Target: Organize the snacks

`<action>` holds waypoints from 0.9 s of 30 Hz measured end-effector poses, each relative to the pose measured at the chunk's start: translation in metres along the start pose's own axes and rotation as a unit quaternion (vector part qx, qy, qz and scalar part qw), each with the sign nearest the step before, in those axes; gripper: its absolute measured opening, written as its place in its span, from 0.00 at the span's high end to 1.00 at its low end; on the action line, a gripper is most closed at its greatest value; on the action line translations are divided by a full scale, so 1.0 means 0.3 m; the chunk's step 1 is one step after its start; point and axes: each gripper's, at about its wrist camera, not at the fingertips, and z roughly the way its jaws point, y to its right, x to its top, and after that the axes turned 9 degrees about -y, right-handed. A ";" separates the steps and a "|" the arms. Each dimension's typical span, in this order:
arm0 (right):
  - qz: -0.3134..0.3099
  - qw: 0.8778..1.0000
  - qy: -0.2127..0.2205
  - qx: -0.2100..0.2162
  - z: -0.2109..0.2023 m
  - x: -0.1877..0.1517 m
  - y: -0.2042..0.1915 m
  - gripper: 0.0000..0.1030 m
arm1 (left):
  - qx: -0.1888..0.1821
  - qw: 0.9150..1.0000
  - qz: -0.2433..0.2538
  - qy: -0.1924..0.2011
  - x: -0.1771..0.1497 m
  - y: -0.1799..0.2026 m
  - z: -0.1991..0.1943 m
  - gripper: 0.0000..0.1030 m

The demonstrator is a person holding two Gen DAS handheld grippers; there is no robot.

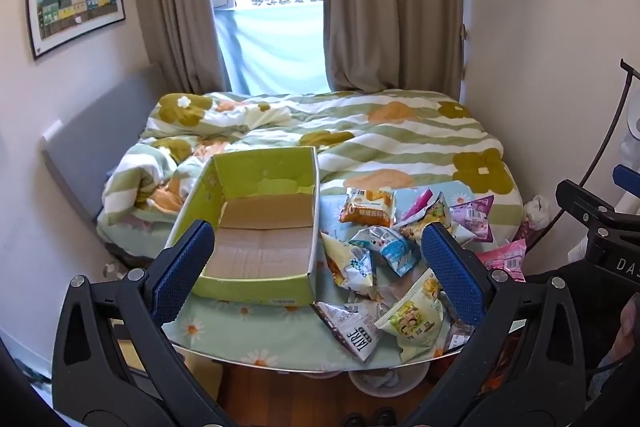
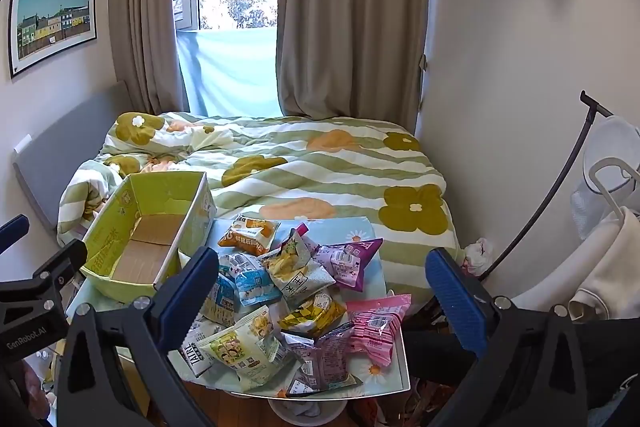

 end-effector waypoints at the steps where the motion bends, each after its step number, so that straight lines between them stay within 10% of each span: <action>1: -0.001 1.000 0.001 0.000 -0.001 0.000 0.000 0.00 | -0.001 1.000 -0.001 0.000 0.001 -0.004 -0.001 0.00; 27: -0.004 1.000 0.007 0.011 -0.002 -0.001 0.007 0.00 | 0.005 1.000 -0.001 -0.001 0.011 0.010 -0.016 0.00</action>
